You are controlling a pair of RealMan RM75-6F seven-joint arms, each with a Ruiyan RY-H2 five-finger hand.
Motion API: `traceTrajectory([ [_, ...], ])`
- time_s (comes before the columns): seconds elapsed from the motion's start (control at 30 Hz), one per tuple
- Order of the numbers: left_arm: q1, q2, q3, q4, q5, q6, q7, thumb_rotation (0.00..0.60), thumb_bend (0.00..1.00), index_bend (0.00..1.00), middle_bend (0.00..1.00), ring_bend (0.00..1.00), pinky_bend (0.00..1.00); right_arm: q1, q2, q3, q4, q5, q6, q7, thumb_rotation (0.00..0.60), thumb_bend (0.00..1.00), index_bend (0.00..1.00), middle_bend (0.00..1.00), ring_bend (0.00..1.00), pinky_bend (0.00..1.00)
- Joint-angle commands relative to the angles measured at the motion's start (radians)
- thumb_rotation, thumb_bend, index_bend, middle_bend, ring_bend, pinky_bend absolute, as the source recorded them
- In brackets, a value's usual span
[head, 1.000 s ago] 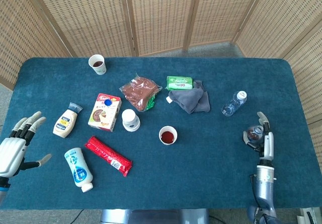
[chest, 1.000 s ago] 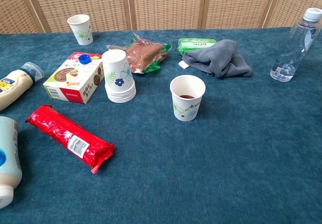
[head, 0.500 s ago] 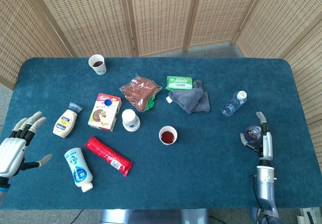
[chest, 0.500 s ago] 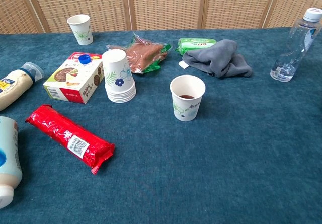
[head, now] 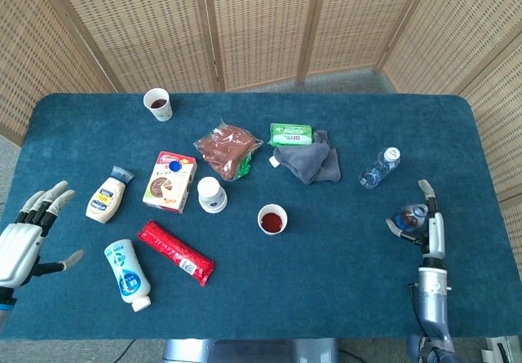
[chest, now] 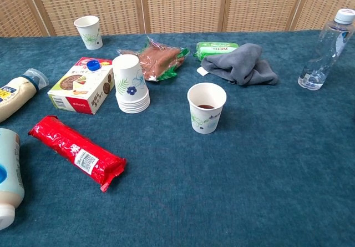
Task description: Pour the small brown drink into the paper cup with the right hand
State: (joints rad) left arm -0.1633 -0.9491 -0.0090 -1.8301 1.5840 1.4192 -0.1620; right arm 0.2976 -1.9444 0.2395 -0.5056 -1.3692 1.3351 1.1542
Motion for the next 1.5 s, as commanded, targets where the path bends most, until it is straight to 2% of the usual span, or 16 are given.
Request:
traceTrajectory([
  [0.03,0.000,0.000,0.000,0.000,0.001,0.000,0.000,0.600,0.26,0.00,0.00,0.00,0.00,-0.003,0.008,0.001,-0.012,0.000,0.006,-0.010,0.600,0.08,0.00,0.00,0.00,0.00],
  [0.57,0.002,0.004,0.002,0.002,0.008,0.007,-0.012,0.600,0.25,0.00,0.00,0.00,0.00,-0.019,0.056,0.009,-0.097,-0.004,0.061,-0.081,0.600,0.07,0.00,0.00,0.00,0.00],
  [0.77,0.004,0.008,0.003,0.005,0.014,0.014,-0.028,0.600,0.26,0.00,0.00,0.00,0.00,-0.026,0.091,0.017,-0.164,-0.011,0.102,-0.100,0.600,0.06,0.00,0.00,0.00,0.00],
  [1.03,0.009,0.017,0.007,0.010,0.026,0.027,-0.053,0.600,0.26,0.00,0.00,0.00,0.00,-0.042,0.181,0.030,-0.333,-0.037,0.187,-0.161,0.600,0.06,0.00,0.00,0.00,0.00],
  [1.17,0.011,0.020,0.007,0.013,0.028,0.031,-0.063,0.600,0.26,0.00,0.00,0.00,0.00,-0.048,0.239,0.036,-0.450,-0.048,0.213,-0.214,0.600,0.06,0.00,0.00,0.00,0.00],
  [1.5,0.011,0.018,0.010,0.013,0.036,0.033,-0.057,0.600,0.26,0.00,0.00,0.00,0.00,-0.071,0.349,-0.006,-0.635,-0.110,0.233,-0.245,0.600,0.06,0.00,0.00,0.00,0.00],
])
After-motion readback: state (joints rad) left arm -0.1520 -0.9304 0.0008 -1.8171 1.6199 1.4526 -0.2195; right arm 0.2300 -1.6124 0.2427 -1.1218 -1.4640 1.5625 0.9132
